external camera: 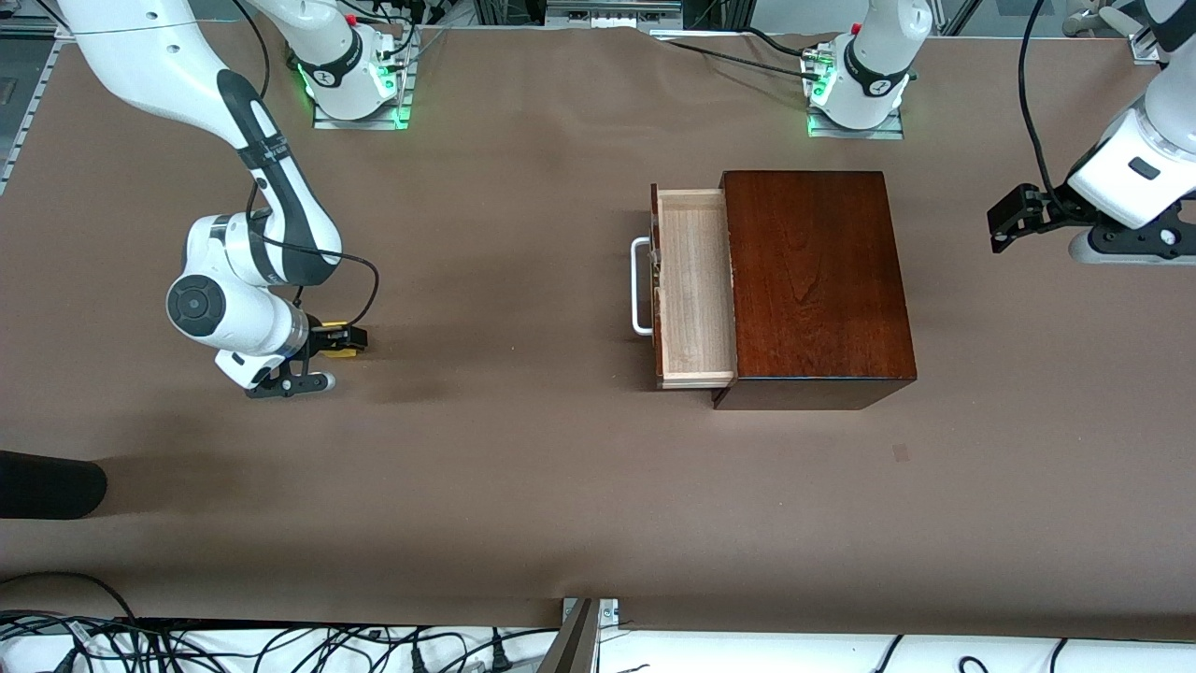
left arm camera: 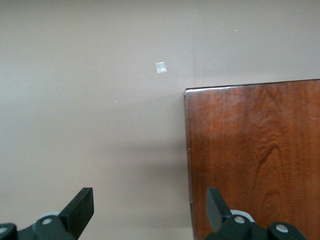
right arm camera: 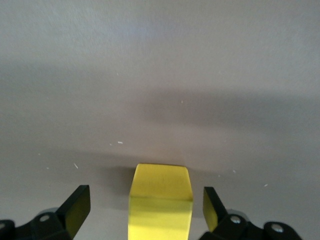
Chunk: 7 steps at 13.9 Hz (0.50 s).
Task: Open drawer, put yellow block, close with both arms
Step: 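Grasp the yellow cube with the right gripper and lift it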
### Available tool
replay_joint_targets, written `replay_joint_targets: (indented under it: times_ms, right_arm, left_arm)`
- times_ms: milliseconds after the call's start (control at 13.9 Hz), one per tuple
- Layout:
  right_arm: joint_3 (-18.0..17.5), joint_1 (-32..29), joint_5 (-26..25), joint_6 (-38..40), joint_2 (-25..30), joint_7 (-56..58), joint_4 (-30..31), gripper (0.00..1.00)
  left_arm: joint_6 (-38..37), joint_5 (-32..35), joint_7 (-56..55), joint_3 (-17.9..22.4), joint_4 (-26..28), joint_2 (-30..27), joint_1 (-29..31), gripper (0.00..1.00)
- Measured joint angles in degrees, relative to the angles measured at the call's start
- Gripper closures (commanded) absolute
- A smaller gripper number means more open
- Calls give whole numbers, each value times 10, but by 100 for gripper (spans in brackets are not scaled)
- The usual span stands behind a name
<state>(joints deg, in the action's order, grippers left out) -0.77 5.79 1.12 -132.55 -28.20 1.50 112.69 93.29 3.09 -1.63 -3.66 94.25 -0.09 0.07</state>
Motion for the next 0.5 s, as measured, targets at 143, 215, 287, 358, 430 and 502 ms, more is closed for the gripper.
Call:
replay_joint_targets:
  times_ms: [143, 215, 287, 358, 430, 502]
  right_arm:
    - [0, 0, 0, -8, 0, 0, 13, 10]
    - [0, 0, 0, -13, 0, 0, 20, 20]
    - [1, 0, 0, -20, 0, 0, 27, 35]
    - [1, 0, 0, -24, 0, 1, 33, 52]
    - [2, 0, 0, -26, 0, 3, 36, 69]
    - [3, 0, 0, -28, 0, 5, 37, 82]
  left_arm:
    - [0, -14, 9, 1, 0, 0, 10, 0]
    - [1, -14, 16, 1, 0, 0, 12, 0]
    - [1, -14, 21, 1, -1, 0, 12, 0]
    - [1, -14, 23, 0, -1, 0, 12, 0]
    - [1, -14, 24, -1, -1, 0, 12, 0]
    - [1, -14, 24, -2, -1, 0, 12, 0]
